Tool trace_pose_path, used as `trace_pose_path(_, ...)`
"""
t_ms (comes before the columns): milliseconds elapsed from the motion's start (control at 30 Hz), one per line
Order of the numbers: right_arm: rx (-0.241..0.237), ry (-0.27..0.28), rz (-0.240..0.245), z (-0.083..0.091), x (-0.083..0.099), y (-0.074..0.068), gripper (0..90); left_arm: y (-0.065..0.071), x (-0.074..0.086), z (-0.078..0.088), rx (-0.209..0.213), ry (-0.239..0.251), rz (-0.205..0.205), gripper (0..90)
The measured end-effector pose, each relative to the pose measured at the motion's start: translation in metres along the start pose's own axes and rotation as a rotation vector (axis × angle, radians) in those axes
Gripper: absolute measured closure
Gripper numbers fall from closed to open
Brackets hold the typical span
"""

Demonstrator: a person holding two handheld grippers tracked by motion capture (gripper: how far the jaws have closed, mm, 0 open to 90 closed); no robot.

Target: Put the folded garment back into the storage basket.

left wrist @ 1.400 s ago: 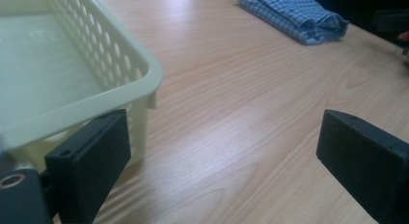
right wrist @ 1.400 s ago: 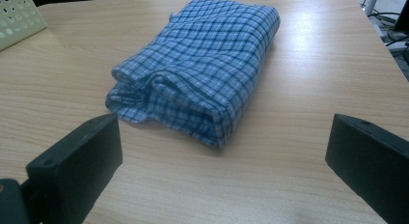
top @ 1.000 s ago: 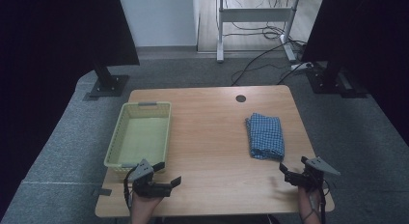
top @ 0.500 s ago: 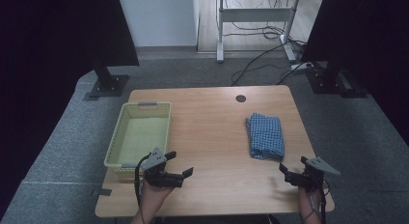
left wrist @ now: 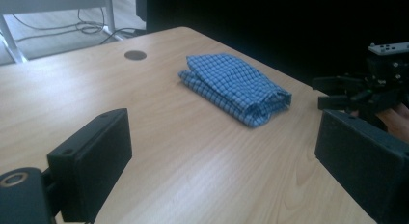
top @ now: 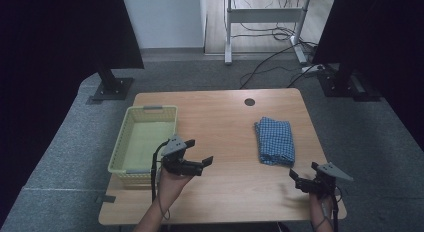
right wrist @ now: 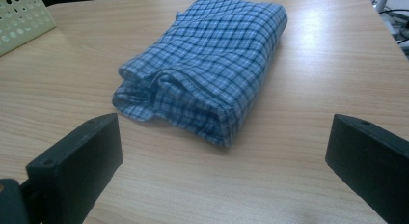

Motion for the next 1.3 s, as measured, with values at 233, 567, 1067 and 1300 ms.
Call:
trace_pose_path(233, -0.004, 0.006, 0.001, 0.000, 0.000, 0.000, 0.0, 0.011, -0.012, -0.029, 0.023, -0.029, -0.008, 5.9)
trace_pose_path(567, -0.001, 0.011, -0.002, 0.001, -0.001, 0.001, 0.0, 0.027, -0.026, -0.066, 0.066, -0.049, -0.002, 5.9)
trace_pose_path(1067, -0.010, 0.016, 0.003, 0.001, -0.001, 0.000, 0.0, 0.049, -0.019, -0.132, 0.122, -0.156, 0.011, 5.9)
trace_pose_path(1300, -0.015, 0.017, 0.000, 0.002, -0.001, 0.000, 0.0, 0.051, -0.014, -0.161, 0.122, -0.183, 0.046, 5.9)
Point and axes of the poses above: each handheld gripper's, and its own axes: z roughly backward along the jaws, x roughly out of its underside, y roughly to its right, the point moved 9 cm from there along -z, roughly forward along the jaws, and after that the axes turned 11 degrees about z, right-handed, at the moved point
